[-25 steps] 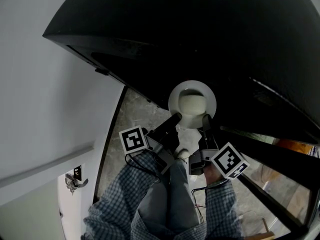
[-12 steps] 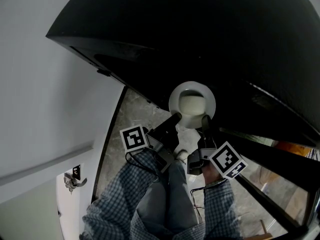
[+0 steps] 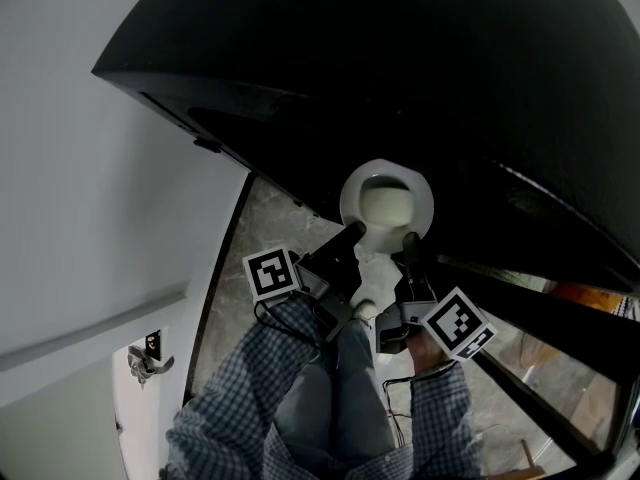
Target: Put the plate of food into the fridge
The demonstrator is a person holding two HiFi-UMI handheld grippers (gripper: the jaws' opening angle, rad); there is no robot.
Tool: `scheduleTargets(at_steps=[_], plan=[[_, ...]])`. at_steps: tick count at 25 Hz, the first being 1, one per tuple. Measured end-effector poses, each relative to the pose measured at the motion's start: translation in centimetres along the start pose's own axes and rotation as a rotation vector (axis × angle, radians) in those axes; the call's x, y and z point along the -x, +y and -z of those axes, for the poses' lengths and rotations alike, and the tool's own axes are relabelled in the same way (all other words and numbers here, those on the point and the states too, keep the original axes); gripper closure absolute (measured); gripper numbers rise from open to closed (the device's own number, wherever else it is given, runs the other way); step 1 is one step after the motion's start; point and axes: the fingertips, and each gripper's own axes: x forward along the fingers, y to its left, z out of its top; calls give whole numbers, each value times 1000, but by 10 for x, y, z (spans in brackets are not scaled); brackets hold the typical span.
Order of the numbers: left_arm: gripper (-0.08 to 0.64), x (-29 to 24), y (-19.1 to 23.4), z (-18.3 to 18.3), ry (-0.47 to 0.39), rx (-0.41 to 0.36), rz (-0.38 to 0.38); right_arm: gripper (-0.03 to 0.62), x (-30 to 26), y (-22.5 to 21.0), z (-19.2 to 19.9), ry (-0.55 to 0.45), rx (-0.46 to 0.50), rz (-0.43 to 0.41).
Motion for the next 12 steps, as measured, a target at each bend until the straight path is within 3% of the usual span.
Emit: scheduleTargets(at_steps=[9, 12], plan=[[529, -7, 2, 2, 3, -5, -4, 526, 18, 1, 7, 47, 106, 14], [529, -10, 0, 1, -3, 3, 1, 526, 24, 7, 11, 73, 201, 16]])
